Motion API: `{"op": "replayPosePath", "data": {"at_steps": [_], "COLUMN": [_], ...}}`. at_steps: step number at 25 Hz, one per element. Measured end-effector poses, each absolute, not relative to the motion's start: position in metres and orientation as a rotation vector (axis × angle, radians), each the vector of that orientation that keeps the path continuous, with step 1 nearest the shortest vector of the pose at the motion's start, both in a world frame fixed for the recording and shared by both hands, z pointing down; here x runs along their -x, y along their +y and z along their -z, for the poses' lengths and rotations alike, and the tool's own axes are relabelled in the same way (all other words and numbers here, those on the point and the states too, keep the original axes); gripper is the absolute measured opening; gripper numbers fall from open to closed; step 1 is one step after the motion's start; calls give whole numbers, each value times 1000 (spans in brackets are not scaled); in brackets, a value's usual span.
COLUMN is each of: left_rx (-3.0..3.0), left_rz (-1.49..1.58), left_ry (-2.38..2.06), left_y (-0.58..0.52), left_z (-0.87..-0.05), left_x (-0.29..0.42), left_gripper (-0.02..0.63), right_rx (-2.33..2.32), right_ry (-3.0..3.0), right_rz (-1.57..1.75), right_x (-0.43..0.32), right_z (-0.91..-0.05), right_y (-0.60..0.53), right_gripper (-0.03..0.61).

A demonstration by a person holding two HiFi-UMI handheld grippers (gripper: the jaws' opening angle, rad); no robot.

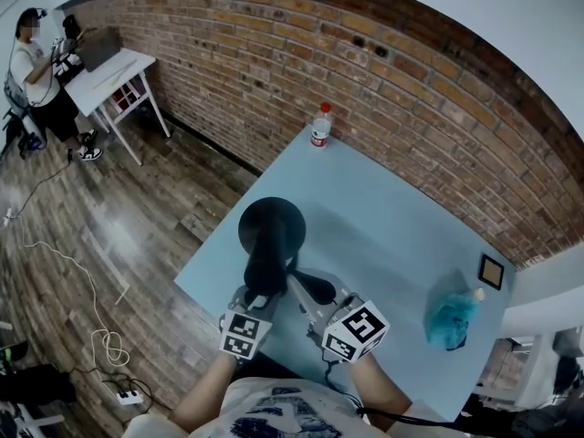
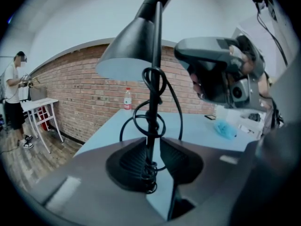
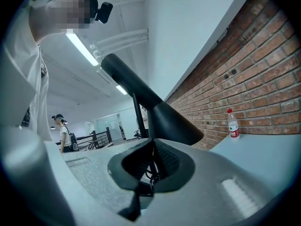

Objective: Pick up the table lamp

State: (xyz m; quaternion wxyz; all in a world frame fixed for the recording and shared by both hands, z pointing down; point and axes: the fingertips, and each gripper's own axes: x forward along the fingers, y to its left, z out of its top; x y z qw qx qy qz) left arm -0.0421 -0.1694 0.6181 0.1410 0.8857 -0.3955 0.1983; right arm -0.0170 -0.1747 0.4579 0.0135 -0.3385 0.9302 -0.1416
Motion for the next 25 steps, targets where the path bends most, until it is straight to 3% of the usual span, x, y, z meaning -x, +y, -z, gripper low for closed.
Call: {"op": "replayPosePath", "data": {"at_steps": [1, 3, 25], "left_rx": [-2557, -2556, -2555], "left_rz": [-570, -566, -506], "left_ry": [-1142, -1143, -1119], "left_y": [-169, -170, -174], "left_z": [-618, -618, -621], "left_x": [41, 41, 38], "left_gripper": [83, 83, 81], "right_rx": [1046, 1025, 775], "right_ry": [2900, 2908, 3049], "right_rz": [441, 445, 401], "right_x": [18, 21, 58], "right_z": [-458, -458, -466], "right_y": [-175, -175, -181], "right_gripper": [2, 64, 86]}}
